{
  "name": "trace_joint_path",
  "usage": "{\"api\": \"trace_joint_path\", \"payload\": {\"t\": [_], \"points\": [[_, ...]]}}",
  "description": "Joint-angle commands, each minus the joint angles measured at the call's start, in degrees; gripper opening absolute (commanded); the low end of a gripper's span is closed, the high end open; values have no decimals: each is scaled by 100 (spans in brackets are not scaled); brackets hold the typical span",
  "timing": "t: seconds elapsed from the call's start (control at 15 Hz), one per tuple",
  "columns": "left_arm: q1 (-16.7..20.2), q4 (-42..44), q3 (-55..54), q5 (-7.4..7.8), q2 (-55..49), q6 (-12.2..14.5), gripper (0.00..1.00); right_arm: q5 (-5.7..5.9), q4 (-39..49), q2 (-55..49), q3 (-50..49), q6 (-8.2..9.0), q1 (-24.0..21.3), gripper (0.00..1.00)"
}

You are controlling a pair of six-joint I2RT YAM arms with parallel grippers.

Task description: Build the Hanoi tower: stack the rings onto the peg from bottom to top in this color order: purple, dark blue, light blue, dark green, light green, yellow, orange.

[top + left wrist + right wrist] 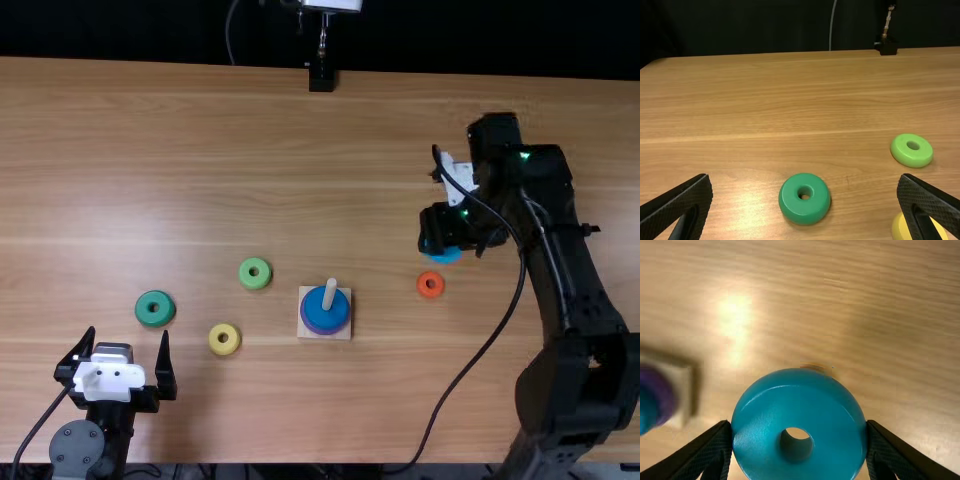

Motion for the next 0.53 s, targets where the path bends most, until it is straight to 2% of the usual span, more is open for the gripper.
{"api": "trace_joint_path", "payload": {"t": [0.0, 0.07, 0.27, 0.4, 0.47], "points": [[-1, -67, -312, -38, -67, -40, 100, -140, -122, -362, 415, -132, 173, 0], [-1, -67, -312, -38, -67, -40, 100, -204, -132, -591, 511, -111, 305, 0], [-1, -67, -312, -38, -67, -40, 100, -214, -143, -1004, 555, -37, 789, 0], [-1, -67, -312, -38, -67, -40, 100, -214, -143, -1206, 555, 248, 1131, 0], [-1, -67, -312, -38, -67, -40, 100, -214, -132, -1338, 555, 311, 1272, 0]]}}
